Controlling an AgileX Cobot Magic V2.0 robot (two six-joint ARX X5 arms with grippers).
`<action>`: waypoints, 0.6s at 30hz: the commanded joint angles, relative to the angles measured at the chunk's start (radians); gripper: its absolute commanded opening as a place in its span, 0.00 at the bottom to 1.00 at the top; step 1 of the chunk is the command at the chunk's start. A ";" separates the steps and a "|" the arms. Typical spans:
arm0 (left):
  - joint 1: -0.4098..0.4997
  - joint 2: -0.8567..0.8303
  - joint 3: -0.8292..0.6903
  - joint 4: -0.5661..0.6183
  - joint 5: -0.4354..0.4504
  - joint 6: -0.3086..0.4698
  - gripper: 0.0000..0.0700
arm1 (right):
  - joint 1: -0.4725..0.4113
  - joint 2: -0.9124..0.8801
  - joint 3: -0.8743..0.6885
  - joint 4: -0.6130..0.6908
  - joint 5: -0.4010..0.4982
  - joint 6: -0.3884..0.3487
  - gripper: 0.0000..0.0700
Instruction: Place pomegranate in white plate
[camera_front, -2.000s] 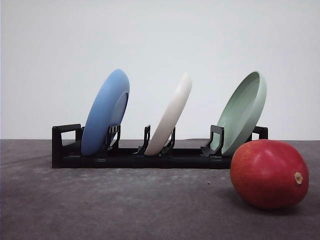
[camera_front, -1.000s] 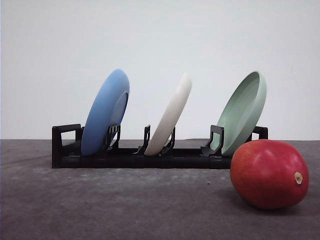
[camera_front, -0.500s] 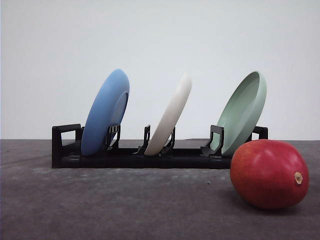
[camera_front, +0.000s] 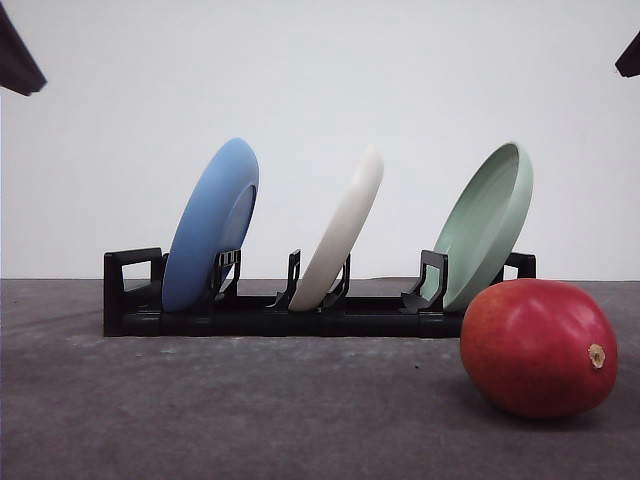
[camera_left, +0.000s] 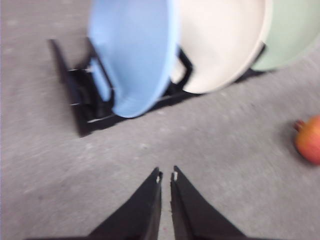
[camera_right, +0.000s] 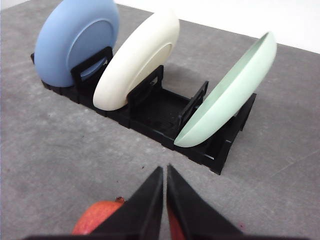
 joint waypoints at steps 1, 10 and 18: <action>-0.010 0.006 0.018 0.010 0.004 0.022 0.02 | 0.005 0.002 0.019 0.010 0.000 -0.012 0.01; -0.013 0.003 0.018 0.012 0.005 0.021 0.05 | 0.005 0.002 0.019 0.027 0.000 0.015 0.01; -0.013 0.003 0.018 0.013 0.018 0.017 0.52 | 0.005 0.002 0.019 0.024 0.000 0.019 0.52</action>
